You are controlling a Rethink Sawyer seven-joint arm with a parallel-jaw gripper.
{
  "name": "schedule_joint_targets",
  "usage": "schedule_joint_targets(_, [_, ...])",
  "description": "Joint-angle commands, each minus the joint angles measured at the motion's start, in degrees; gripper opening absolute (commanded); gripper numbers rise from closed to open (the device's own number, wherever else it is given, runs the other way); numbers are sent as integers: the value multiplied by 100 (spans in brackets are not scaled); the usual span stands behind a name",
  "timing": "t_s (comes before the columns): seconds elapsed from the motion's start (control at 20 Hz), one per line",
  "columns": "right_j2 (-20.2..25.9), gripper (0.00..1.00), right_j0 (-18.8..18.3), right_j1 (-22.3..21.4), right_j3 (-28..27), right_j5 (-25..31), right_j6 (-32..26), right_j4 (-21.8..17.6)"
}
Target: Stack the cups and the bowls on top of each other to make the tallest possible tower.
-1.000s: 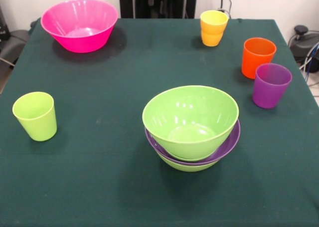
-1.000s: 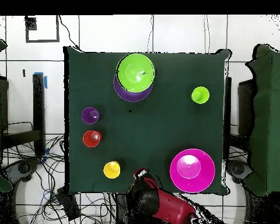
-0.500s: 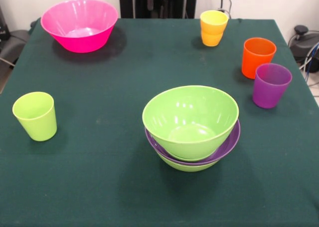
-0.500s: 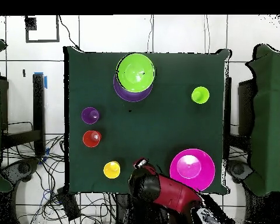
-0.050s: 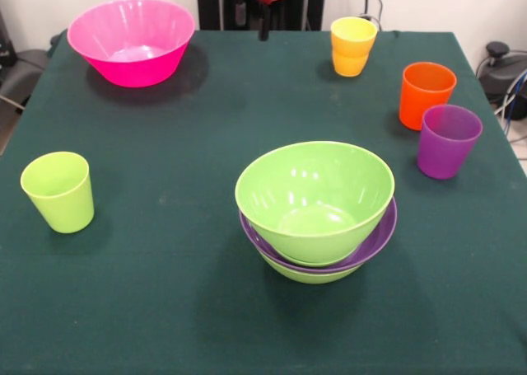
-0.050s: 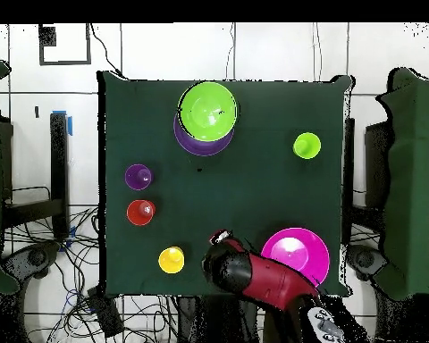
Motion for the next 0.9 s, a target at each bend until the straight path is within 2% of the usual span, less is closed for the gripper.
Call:
schedule_joint_targets(0.05, [575, 100, 41, -26, -814, 934, -39, 4])
schedule_joint_targets(0.5, [775, 100, -22, -168, -1034, 1371, -91, 0])
schedule_joint_targets(0.9, [730, 100, 9, -665, -1270, 2319, -212, 15])
